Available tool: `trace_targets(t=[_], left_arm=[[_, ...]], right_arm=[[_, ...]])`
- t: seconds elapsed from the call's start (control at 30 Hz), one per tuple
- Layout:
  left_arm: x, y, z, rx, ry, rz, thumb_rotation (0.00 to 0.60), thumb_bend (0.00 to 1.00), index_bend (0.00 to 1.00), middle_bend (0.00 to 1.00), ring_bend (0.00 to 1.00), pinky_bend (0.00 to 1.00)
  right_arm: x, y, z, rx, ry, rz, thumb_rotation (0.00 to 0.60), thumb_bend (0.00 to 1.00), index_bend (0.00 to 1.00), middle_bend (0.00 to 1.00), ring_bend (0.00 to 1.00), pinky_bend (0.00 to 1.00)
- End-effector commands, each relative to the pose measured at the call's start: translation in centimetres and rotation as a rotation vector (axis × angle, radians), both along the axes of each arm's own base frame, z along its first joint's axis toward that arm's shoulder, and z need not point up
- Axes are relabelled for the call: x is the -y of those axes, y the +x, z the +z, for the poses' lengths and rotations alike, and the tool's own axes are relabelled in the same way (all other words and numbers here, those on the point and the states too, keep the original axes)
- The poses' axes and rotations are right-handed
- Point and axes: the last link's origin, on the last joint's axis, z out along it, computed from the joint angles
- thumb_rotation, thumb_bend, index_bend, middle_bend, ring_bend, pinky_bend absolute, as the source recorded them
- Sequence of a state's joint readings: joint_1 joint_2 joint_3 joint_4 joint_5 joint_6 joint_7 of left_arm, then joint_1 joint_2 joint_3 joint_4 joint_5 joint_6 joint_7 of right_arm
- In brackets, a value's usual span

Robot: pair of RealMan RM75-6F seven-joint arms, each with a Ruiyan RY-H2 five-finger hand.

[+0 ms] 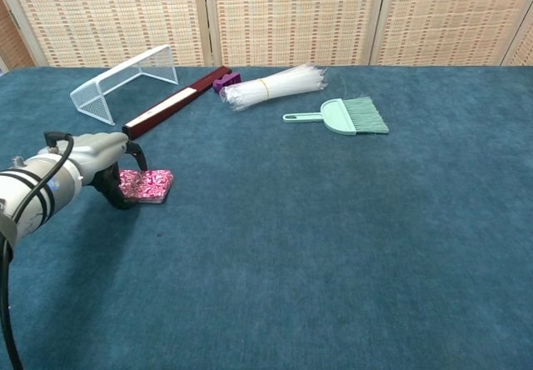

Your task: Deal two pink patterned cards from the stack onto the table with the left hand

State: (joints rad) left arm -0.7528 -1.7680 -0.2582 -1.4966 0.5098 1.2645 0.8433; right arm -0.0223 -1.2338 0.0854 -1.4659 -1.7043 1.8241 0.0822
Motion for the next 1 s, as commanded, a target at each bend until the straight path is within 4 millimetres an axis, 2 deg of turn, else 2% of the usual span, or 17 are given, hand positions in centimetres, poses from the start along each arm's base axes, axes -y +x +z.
trace_targets(t=[0.03,0.3,0.4,0.57,0.7,0.97,1.0], left_arm=[[0.1,0.0,0.0,0.004,0.003,0.0,0.6,0.32,0.34,1.0,1.0,1.0],[0.2,0.0,0.0,0.029,0.019,-0.014,0.6,0.32,0.44,1.0,1.0,1.0],[0.4,-0.3,0.5,0.058,0.038,-0.02,0.6,0.34,0.5,1.0,1.0,1.0],[1.1,-1.4,1.9,0.079,0.038,-0.046,0.6,0.34,0.52,1.0,1.0,1.0],[1.7,-3.0,3.5,0.084,0.04,-0.066,0.6,0.34,0.53,1.0,1.0,1.0],[2.9,-8.7,6.2,0.006,0.029,-0.078,0.6,0.34,0.52,1.0,1.0,1.0],[2.9,-8.8,6.3,0.006,0.028,-0.079,0.6,0.34,0.52,1.0,1.0,1.0]], right_arm=[[0.0,0.0,0.0,0.0,0.0,0.0,0.6,0.23,0.75,0.7,0.73,0.91],[0.0,0.0,0.0,0.001,-0.001,0.0,0.6,0.23,0.75,0.7,0.73,0.91],[0.0,0.0,0.0,0.002,-0.002,-0.001,0.6,0.23,0.75,0.7,0.73,0.91],[0.0,0.0,0.0,0.002,-0.003,-0.001,0.6,0.23,0.75,0.7,0.73,0.91],[0.0,0.0,0.0,0.0,-0.003,-0.004,0.6,0.23,0.75,0.7,0.73,0.91],[0.1,0.0,-0.1,-0.004,-0.002,-0.007,0.6,0.23,0.75,0.7,0.73,0.91],[0.1,0.0,-0.1,-0.004,-0.002,-0.007,0.6,0.23,0.76,0.7,0.73,0.91]])
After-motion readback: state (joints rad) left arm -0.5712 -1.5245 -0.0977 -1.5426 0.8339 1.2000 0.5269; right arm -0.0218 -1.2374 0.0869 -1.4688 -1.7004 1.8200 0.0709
